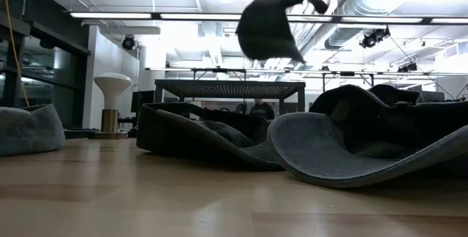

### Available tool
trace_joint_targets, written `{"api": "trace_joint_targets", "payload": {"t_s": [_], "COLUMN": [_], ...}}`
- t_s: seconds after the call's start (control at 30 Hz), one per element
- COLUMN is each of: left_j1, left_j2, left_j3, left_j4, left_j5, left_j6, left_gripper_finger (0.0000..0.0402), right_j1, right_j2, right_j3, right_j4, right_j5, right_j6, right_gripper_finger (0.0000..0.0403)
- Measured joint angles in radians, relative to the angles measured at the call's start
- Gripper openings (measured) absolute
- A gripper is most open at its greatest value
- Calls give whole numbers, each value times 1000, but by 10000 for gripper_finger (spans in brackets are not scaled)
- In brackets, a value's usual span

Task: Pick & Place hat
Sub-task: Put the right black cap on the shelf

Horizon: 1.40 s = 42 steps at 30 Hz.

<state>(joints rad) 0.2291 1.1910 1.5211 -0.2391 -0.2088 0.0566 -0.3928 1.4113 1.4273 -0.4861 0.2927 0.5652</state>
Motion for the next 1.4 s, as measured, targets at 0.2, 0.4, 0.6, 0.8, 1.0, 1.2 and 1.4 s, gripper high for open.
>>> {"api": "trace_joint_targets", "payload": {"t_s": [0.2, 0.4, 0.6, 0.8, 1.0, 1.2, 1.4], "left_j1": [0, 0, 0, 0, 0, 0, 0], "left_j2": [-11, -11, -12, -12, -12, -15, -17], "left_j3": [-1, 0, 0, 0, 0, 0, 0], "left_j4": [-100, -175, -238, -301, -313, -323, -334], "left_j5": [-11, -28, -69, -130, -141, -141, -141], "left_j6": [0, -8, -3, 0, 25, 25, 25], "left_gripper_finger": [209, 209, 209, 209, 209, 209, 209], "right_j1": [-39, -61, -80, -80, -78, -79, -86], "right_j2": [64, 95, 101, 135, 172, 195, 227], "right_j3": [-1, -1, -1, -1, -1, -1, -1], "right_j4": [64, 42, 14, 12, 18, 22, 53], "right_j5": [-41, -63, -67, -69, -62, -59, -63], "right_j6": [67, 153, 220, 276, 309, 328, 320], "right_gripper_finger": [0, 0, 0, 0, 0, 0, 0]}}
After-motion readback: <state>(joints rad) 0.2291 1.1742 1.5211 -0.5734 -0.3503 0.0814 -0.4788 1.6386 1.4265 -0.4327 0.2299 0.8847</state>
